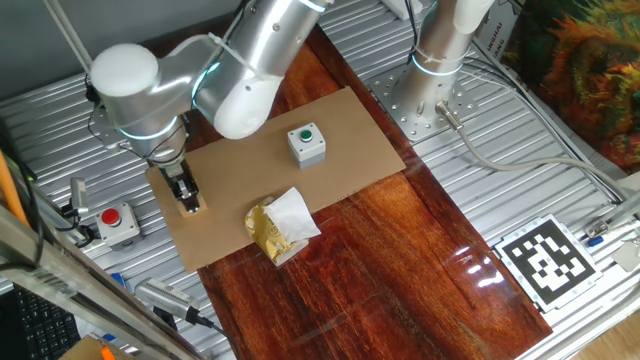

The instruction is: Hold a small block with the gripper and sweep it from left to right on the table

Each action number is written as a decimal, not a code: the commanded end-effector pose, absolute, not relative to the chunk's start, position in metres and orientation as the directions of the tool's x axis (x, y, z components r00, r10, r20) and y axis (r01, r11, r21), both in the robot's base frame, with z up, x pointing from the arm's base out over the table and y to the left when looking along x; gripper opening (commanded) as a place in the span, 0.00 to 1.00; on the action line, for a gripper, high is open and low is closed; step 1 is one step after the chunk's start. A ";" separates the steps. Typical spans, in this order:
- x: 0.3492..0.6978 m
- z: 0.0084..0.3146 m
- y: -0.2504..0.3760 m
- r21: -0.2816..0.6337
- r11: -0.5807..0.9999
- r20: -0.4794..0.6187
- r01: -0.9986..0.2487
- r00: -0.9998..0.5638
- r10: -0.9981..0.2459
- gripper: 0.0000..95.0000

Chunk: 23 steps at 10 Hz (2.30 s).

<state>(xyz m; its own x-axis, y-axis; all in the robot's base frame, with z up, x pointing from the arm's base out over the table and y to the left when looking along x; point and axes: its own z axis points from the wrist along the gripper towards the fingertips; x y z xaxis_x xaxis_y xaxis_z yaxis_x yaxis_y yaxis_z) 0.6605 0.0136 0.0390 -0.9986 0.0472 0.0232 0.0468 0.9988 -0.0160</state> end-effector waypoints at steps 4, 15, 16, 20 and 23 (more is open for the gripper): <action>0.658 0.036 0.015 0.023 0.998 0.047 0.061 -0.997 0.060 0.40; 0.624 0.027 0.011 -0.003 0.999 0.038 0.051 -0.998 0.051 0.40; 0.618 0.026 0.010 0.030 0.997 0.041 0.070 -0.997 0.068 0.40; 0.592 0.020 0.014 0.006 0.998 0.025 0.061 -0.998 0.061 0.40; 0.573 0.016 0.012 0.009 0.999 0.027 0.049 -0.998 0.048 0.40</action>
